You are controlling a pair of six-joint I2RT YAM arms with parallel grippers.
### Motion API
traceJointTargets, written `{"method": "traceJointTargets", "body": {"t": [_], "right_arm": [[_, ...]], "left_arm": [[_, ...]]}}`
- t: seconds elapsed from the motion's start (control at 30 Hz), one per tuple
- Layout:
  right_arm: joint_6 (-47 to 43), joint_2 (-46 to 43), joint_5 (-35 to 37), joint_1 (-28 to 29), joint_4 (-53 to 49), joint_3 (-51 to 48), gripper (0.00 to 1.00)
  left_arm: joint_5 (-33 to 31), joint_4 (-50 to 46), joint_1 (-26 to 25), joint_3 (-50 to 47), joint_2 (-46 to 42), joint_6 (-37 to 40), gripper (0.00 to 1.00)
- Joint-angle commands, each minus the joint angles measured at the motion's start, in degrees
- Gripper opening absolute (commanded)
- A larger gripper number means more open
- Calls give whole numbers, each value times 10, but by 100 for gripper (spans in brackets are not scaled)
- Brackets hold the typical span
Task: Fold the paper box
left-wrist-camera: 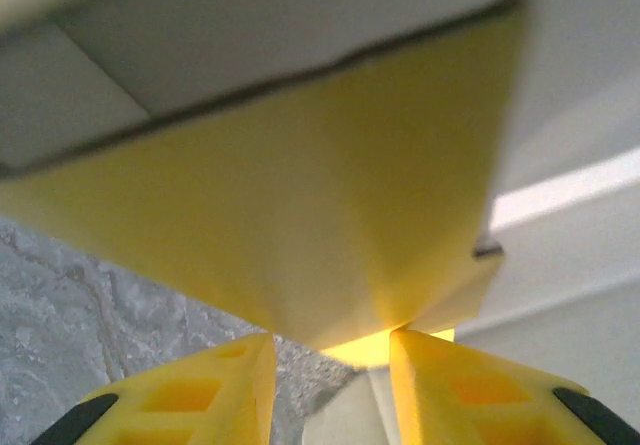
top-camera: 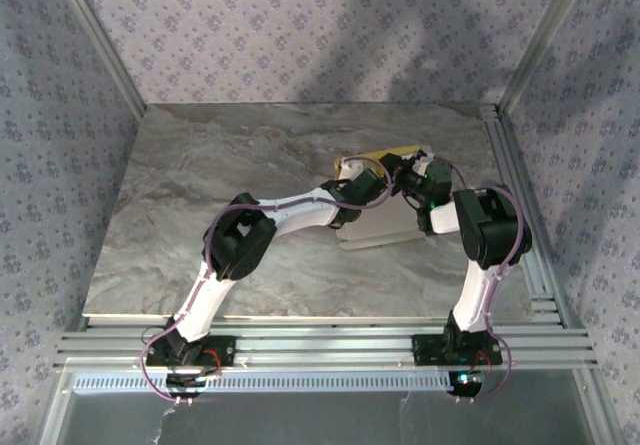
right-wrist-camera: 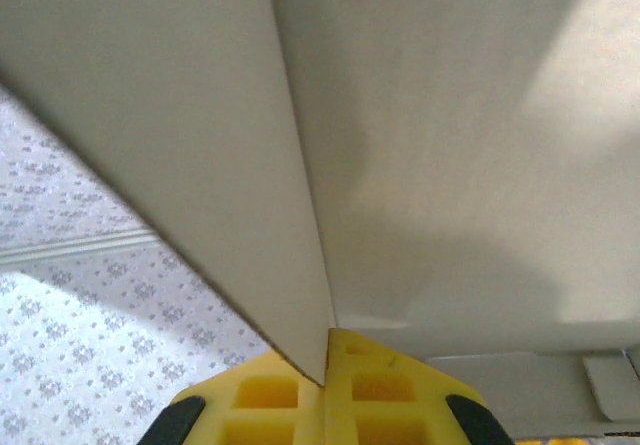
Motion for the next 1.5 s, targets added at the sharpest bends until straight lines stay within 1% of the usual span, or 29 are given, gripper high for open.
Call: {"method": "traceJointTargets", "body": {"t": [0.0,0.27,0.5,0.6,0.7,0.73,0.83,0.97,1.17,1.37,1.47], "right_arm": [[-25,-12,-17,3,21,-20,0],[-28,-10,-17,3,22,-30,0],[-27,-11,-20,3,9,-23,0],[-26,-13,-23,2,5,-19,0],[-24,-12,-28,2,-1,-14,0],[-23,-13,-29,2,-1,-13,0],[-22,-11,-32,1,-4,-9,0],[-20,-10,-38,-2,-9,-7,0],[-20,-10,-45,-6,-14,-4,0],[-21,-11,-42,-5,-21,-2,0],[-19,-11,-44,-5,-22,0,0]], "left_arm": [[-14,-24,9,-30,0,12,36],[-33,-7,5,-39,2,23,36],[-43,-6,9,-11,21,46,36],[-38,-6,15,-4,26,51,33],[-26,7,18,-1,30,67,27],[-21,17,19,-2,29,73,25],[8,70,25,-26,18,97,25],[47,161,38,-91,-17,116,33],[110,282,62,-180,-53,131,34],[124,338,71,-208,-58,145,35],[133,353,78,-217,-59,140,29]]}}
